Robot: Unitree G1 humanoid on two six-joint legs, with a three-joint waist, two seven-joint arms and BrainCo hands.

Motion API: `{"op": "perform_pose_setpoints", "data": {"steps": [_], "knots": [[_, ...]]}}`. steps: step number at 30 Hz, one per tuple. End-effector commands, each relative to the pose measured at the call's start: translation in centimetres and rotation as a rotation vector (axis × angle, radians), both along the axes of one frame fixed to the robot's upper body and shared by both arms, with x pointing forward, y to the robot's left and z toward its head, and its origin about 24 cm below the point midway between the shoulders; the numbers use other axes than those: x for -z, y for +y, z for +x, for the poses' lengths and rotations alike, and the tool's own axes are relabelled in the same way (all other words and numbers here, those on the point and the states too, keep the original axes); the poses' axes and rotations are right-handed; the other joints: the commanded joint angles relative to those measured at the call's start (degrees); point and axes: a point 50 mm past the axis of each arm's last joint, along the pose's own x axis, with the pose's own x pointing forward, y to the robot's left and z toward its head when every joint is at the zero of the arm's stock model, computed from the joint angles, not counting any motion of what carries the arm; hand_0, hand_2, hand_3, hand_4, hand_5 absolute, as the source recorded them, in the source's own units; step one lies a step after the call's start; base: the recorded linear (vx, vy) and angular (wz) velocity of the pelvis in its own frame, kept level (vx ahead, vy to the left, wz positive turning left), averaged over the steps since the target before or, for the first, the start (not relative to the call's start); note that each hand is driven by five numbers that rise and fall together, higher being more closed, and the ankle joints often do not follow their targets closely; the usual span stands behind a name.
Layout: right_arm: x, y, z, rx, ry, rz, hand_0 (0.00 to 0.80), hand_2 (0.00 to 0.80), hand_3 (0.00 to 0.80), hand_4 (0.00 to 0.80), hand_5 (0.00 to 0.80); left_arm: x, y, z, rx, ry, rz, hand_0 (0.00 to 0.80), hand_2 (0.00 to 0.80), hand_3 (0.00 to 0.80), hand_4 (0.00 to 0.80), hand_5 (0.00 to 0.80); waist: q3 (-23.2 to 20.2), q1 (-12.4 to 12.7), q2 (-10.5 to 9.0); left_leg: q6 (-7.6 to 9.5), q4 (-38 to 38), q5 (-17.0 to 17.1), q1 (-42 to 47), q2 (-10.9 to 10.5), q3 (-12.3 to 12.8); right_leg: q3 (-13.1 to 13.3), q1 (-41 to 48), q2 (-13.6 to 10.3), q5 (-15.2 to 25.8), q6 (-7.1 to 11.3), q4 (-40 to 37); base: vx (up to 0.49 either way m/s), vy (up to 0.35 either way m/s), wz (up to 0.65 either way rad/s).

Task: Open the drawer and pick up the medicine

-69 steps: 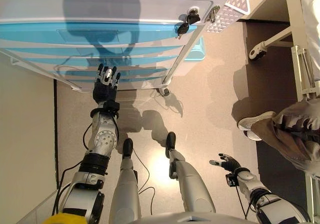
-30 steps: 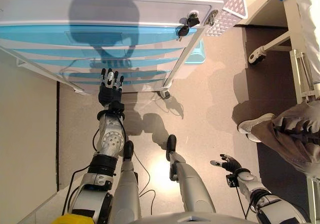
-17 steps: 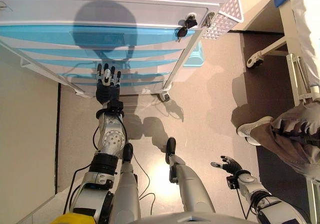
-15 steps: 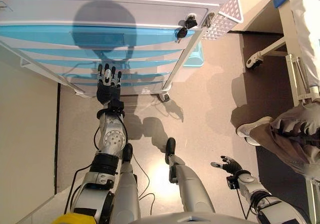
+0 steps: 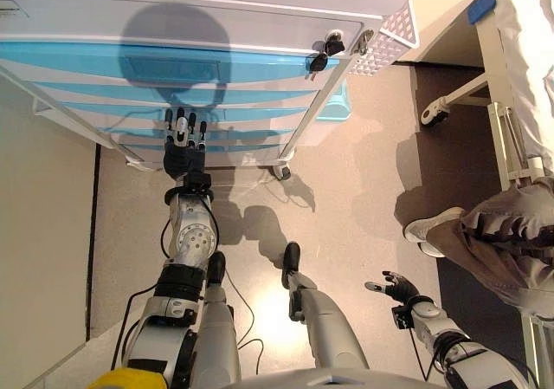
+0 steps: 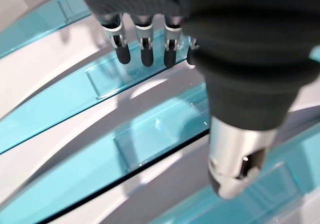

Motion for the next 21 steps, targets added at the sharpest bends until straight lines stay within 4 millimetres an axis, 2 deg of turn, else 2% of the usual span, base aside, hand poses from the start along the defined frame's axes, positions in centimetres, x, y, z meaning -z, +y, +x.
{"op": "perform_pose_setpoints", "data": {"steps": [1, 6, 11, 16, 21], "knots": [[0.7, -0.9, -1.9, 0.02, 0.057, -0.035, 0.0, 0.0, 0.0, 0.0, 0.0, -0.7, 1.1, 0.1, -0.029, -0.04, 0.007, 0.0, 0.0, 0.0, 0.0, 0.0, -0.17, -0.58, -0.38, 3.57, 0.85, -0.01, -3.39, -2.35, -1.8, -2.47, 0.24, 1.06, -1.54, 2.86, 3.22, 0.0, 0.0, 0.0], [0.7, -1.0, -2.0, 0.029, 0.055, -0.035, 0.0, 0.0, 0.0, 0.0, 0.0, 1.1, 2.0, -0.2, -0.061, 0.035, -0.015, 0.0, 0.0, 0.0, 0.0, 0.0, 0.04, -0.38, -0.53, 3.58, 1.19, -0.18, -3.37, -2.36, -1.79, -2.59, 0.33, 1.08, -1.59, 2.77, 3.39, 0.0, 0.0, 0.0], [0.8, -1.1, -2.2, 0.036, 0.062, -0.04, 0.0, 0.0, 0.0, 0.0, 0.0, 2.2, 2.8, -0.4, -0.088, 0.074, -0.021, 0.0, 0.0, 0.0, 0.0, 0.0, 0.2, -0.16, -0.28, 3.57, 1.41, -0.25, -3.4, -2.52, -1.77, -2.65, 0.34, 1.06, -1.69, 2.72, 3.68, 0.0, 0.0, 0.0], [0.7, -1.2, -2.2, 0.045, 0.053, -0.037, 0.0, 0.0, 0.0, 0.0, 0.0, 3.2, 4.3, -1.1, -0.135, 0.131, 0.054, 0.0, 0.0, 0.0, 0.0, 0.0, 0.12, 0.36, 0.19, 3.55, 1.6, -0.44, -2.97, -2.65, -1.76, -2.54, 0.7, 1.0, -1.74, 2.78, 3.99, 0.0, 0.0, 0.0], [0.3, -2.0, -2.0, 0.067, 0.031, -0.037, 0.0, 0.0, 0.0, 0.0, 0.0, 3.7, 7.8, -2.7, -0.24, 0.207, 0.241, 0.0, 0.0, 0.0, 0.0, 0.0, 0.82, 1.24, 1.92, 3.52, 1.71, -0.19, -2.87, -2.93, -1.52, -2.43, 0.98, 0.64, -1.63, 2.81, 3.74, -0.023, 0.03, 0.0]]}}
